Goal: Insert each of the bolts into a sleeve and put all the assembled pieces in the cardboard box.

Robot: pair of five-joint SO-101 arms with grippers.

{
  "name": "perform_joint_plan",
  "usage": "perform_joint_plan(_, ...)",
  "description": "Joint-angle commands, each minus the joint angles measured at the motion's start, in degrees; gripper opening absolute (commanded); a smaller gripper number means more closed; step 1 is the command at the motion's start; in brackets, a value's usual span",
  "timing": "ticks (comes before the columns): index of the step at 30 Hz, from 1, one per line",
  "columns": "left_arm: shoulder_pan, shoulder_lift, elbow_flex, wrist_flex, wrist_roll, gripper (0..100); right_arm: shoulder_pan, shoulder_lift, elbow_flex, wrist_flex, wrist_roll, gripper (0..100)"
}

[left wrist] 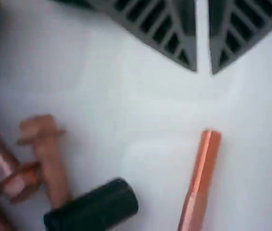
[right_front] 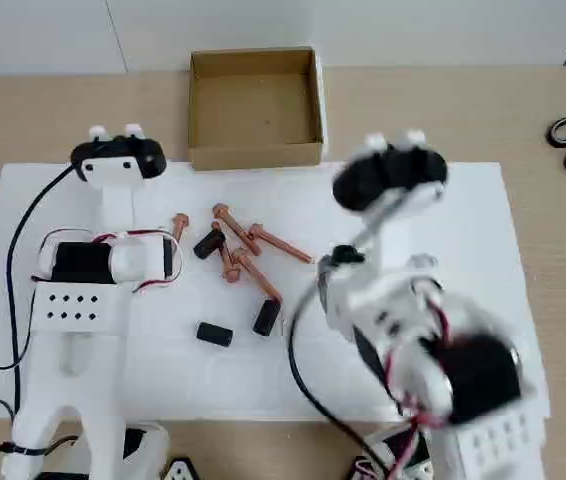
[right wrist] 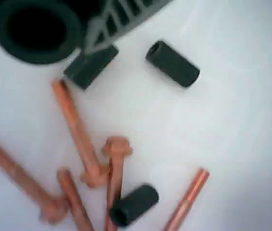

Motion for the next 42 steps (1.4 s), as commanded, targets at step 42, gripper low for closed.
perform_joint_plan(42, 0.4, 68.5, -70.5, 24.0, -11.3, 18, 16.8, -46.4, 73.0, -52.7, 11.6, 0.4)
